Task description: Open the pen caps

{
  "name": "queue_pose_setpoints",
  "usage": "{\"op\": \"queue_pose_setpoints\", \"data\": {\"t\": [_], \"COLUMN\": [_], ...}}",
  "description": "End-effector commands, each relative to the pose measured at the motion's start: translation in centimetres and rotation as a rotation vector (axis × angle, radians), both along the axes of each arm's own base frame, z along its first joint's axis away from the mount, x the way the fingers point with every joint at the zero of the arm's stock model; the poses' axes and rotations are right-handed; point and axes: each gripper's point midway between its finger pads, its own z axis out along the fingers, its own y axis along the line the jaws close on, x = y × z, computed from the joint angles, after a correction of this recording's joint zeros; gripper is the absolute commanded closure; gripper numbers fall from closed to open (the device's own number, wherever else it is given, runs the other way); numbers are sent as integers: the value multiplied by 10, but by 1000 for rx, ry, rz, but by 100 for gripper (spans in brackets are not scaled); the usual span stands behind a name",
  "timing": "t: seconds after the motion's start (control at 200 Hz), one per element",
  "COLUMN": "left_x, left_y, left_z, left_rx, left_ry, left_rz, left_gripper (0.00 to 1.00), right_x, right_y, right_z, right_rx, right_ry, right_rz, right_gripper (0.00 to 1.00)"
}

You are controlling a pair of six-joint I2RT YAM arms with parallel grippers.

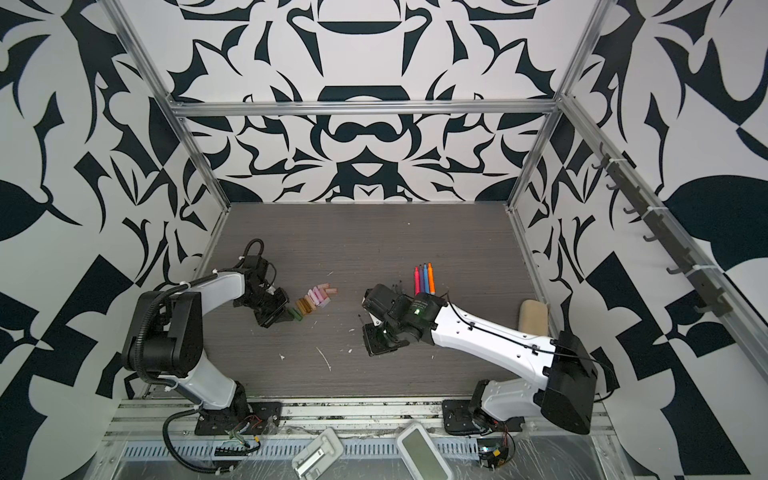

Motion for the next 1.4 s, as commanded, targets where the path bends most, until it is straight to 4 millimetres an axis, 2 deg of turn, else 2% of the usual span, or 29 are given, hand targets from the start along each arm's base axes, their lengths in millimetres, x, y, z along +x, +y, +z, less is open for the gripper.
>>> {"op": "queue_pose_setpoints", "data": {"t": [0.0,0.265,1.155,1.395], "left_x": [1,8,16,11], "left_y": [6,5,-1,1], "left_z": [-5,-2,-4,1], "left_rx": [34,31,-6,2], "left_ry": [24,18,15,6], "left_rz": [-5,-3,41,34], "left_gripper": [100,100,100,100], "right_x": [2,2,3,25], "right_y": [-3,-3,0,-31], "right_z": [7,7,3,-12], "right_rx": [12,14,10,-253], "right_ry": [-15,-16,-18,-86], "right_rz": [-20,-21,-1,-51], "right_gripper": [100,100,100,100]}}
